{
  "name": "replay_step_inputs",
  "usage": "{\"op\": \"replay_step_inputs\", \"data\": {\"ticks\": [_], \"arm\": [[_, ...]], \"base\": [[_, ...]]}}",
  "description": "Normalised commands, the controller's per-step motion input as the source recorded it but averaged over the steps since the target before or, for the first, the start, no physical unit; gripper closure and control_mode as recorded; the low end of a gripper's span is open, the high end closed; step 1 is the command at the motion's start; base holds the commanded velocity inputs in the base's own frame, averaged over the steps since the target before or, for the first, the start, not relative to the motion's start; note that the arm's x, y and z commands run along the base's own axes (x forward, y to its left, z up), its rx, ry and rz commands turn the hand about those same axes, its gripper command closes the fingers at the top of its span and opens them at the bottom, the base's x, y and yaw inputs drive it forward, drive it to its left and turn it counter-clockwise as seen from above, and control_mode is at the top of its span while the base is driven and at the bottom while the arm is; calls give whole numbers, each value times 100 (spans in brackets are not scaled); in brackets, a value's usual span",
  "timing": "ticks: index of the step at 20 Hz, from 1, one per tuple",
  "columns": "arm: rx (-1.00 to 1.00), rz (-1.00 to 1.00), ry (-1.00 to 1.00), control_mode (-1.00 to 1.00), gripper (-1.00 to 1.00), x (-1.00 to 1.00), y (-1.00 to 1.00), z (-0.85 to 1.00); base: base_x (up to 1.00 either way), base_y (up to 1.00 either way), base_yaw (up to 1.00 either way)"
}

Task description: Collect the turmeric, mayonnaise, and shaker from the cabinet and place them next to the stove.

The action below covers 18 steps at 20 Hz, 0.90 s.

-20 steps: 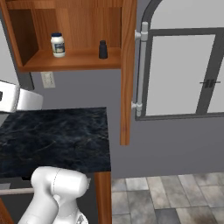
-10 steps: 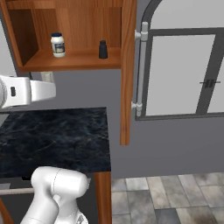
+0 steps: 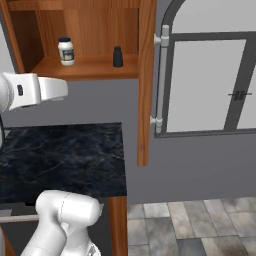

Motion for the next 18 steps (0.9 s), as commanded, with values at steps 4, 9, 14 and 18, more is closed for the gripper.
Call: {"op": "replay_step_inputs", "data": {"ticks": [4, 9, 14, 18], "arm": [[0, 0, 0, -100, -100, 0, 0, 0], [8, -1, -6, -100, -100, 0, 0, 0], [8, 0, -3, -100, -100, 7, 0, 1], [9, 0, 0, -100, -100, 28, 0, 8]], "base": [[0, 0, 0], [0, 0, 0], [0, 0, 0], [0, 0, 0]]}}
